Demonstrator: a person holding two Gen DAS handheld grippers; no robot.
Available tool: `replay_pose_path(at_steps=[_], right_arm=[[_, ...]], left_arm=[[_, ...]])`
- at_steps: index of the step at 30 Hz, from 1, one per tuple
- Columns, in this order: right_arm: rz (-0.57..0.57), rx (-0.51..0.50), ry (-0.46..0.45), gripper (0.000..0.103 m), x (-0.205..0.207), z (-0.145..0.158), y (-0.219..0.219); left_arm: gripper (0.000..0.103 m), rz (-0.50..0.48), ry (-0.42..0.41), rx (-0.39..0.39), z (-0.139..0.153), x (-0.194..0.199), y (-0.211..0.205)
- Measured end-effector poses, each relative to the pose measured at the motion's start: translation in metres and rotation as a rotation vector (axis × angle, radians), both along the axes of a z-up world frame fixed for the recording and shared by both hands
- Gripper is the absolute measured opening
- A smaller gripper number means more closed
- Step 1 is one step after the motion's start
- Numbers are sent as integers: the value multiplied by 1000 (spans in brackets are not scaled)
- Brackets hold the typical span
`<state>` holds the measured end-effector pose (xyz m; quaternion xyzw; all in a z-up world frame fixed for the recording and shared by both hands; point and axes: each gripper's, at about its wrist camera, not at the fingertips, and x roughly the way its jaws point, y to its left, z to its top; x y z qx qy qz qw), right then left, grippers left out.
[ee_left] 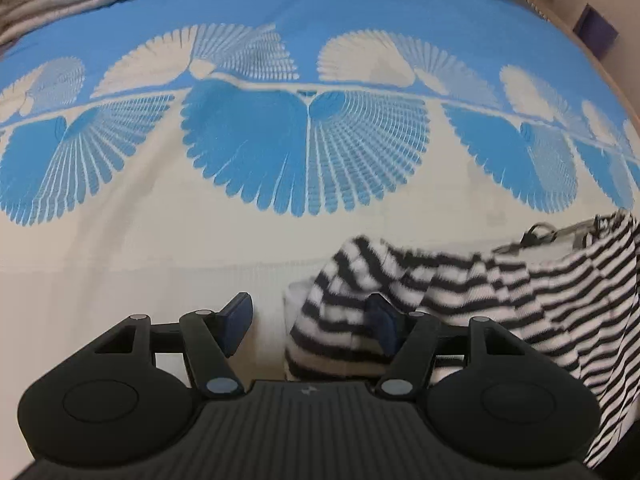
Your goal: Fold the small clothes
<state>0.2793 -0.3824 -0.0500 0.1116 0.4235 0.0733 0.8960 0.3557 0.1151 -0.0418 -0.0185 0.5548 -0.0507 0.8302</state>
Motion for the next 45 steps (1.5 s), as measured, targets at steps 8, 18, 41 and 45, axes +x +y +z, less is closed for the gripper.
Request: replay_pose_path(at_steps=[8,18,41,45], right_arm=[[-95,-49,-137,0,2,11,11],[-45,-346,90,22,22,-37,48],[-133,-4,282,44,-134,-26,-16],[-102,8,275,15,-138,-26,-12]], left_arm=[[4,134,-106,-57,13,9,21],[55,45,95,204,-20,0,3],[57,237,177,-275,-22,-175,74],[4,198,164,-303,-25,-173,67]])
